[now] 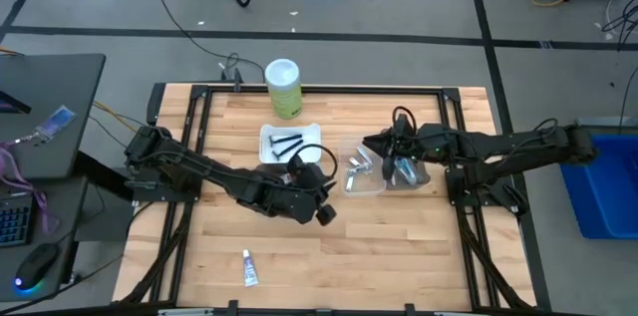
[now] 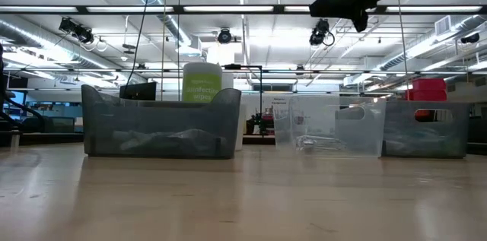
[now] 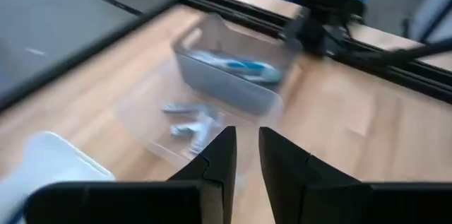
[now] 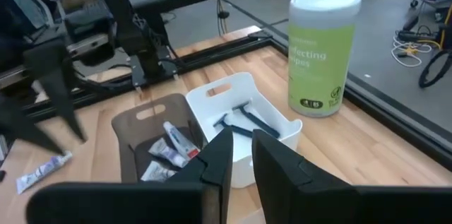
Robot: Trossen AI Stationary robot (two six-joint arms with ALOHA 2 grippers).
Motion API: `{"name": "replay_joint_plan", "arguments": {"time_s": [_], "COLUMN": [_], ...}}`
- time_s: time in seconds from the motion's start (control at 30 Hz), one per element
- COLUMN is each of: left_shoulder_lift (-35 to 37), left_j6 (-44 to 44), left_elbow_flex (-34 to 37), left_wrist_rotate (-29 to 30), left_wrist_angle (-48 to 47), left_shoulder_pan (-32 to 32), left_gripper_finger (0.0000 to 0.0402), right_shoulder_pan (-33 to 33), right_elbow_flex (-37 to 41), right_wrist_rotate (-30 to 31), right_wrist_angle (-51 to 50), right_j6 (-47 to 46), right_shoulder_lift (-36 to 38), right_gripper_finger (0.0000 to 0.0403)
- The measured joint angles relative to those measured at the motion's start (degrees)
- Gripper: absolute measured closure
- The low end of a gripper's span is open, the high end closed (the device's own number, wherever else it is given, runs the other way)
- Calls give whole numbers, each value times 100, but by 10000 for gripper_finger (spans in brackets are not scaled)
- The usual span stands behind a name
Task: Pick & Place Travel size toiletries
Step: Put the white toothpaste into the left black bin
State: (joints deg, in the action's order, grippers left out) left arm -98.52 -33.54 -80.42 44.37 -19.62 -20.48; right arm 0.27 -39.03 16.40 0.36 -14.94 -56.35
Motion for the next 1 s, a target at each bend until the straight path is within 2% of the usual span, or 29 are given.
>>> {"name": "replay_joint_plan", "arguments": {"time_s": [0.13, 0.27, 0.37, 0.5, 0.6, 0.7, 0.8, 1.0], "left_shoulder_lift": [0, 0, 0, 0, 0, 0, 0, 0], "left_j6": [-296, -1054, -1738, -2683, -3473, -4242, -4832, -6279], "left_elbow_flex": [0, 0, 0, 0, 0, 0, 116, 664], "left_wrist_rotate": [-504, -1654, -2550, -3380, -3897, -4122, -4178, -5178], "left_wrist_angle": [-31, -413, -1020, -2076, -2840, -3473, -3679, -3569], "left_shoulder_pan": [-99, -165, -208, -316, -403, -529, -676, -1023], "left_gripper_finger": [331, 331, 331, 331, 331, 326, 308, 244], "right_shoulder_pan": [0, 0, 0, 0, 0, 0, 0, 0], "right_elbow_flex": [0, 0, 0, 0, 0, 0, 0, 0], "right_wrist_rotate": [0, 0, -2, -2, -2, -2, -2, -3], "right_wrist_angle": [14, 11, 22, 28, 14, 0, -11, -13], "right_j6": [29, 87, 87, 87, 87, 87, 87, 104], "right_shoulder_lift": [-91, -160, -184, -184, -184, -184, -184, -184], "right_gripper_finger": [339, 337, 338, 338, 337, 339, 337, 338]}}
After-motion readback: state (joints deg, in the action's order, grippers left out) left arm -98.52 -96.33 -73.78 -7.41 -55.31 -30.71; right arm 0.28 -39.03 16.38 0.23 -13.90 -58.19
